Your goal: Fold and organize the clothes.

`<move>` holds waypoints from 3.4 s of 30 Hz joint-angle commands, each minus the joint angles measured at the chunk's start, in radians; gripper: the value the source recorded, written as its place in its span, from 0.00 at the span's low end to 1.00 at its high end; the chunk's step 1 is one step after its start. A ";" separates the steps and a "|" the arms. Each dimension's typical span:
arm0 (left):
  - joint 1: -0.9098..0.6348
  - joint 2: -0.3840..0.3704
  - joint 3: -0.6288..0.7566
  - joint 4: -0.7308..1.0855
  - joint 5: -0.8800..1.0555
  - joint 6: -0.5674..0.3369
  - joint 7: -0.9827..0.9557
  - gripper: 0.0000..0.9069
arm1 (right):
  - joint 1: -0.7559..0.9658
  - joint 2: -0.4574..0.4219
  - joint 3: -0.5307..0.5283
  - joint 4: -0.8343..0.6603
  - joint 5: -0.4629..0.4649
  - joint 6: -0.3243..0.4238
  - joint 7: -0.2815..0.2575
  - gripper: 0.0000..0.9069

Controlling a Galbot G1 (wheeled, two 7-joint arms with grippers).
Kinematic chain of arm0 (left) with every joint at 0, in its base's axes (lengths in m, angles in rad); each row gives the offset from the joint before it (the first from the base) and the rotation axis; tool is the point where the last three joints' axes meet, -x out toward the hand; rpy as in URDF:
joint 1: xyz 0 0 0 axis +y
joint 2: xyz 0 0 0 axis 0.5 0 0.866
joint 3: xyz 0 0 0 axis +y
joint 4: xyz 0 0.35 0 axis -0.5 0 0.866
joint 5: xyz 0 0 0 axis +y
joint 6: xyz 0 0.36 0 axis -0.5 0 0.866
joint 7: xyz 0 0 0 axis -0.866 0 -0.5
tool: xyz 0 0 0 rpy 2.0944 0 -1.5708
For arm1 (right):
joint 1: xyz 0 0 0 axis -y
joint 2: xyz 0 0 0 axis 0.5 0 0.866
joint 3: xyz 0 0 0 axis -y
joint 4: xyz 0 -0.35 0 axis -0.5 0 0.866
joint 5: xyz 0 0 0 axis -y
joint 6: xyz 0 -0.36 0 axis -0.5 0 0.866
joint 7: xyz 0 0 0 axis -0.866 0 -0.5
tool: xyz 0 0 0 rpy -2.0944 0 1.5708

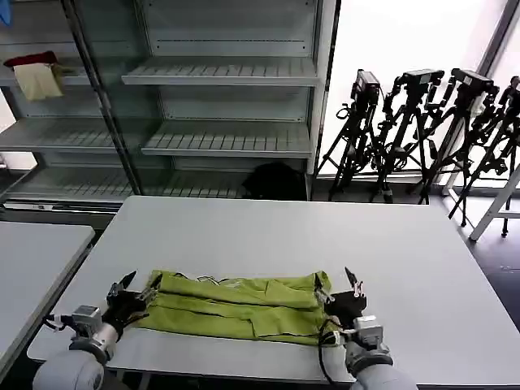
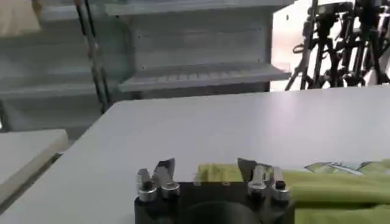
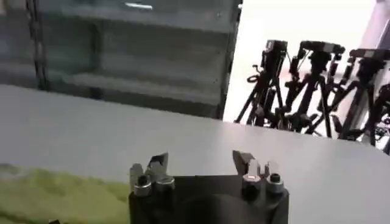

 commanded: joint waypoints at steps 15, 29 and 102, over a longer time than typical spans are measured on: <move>0.025 -0.141 0.029 0.028 -0.021 -0.003 -0.122 0.28 | 0.165 -0.014 0.175 -0.005 0.290 0.109 -0.039 1.00; 0.038 -0.152 0.048 0.037 -0.013 -0.039 -0.085 0.00 | 0.165 -0.020 0.198 -0.088 0.187 0.069 0.006 1.00; -0.009 -0.168 0.257 -0.145 0.221 -0.028 -0.045 0.00 | 0.116 -0.029 0.255 -0.209 0.149 0.095 -0.028 1.00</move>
